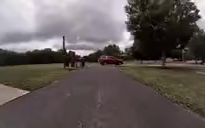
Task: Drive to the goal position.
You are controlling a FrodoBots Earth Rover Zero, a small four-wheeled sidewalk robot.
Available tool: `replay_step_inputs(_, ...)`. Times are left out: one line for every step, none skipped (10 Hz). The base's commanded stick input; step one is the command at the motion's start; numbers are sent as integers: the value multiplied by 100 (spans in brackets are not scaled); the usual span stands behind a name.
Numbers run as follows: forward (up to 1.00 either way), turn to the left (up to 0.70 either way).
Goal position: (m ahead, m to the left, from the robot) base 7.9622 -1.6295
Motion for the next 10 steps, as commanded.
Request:
replay_step_inputs(70,0)
replay_step_inputs(70,0)
replay_step_inputs(70,0)
replay_step_inputs(70,0)
replay_step_inputs(70,0)
replay_step_inputs(70,0)
replay_step_inputs(70,0)
replay_step_inputs(70,0)
replay_step_inputs(70,0)
replay_step_inputs(70,0)
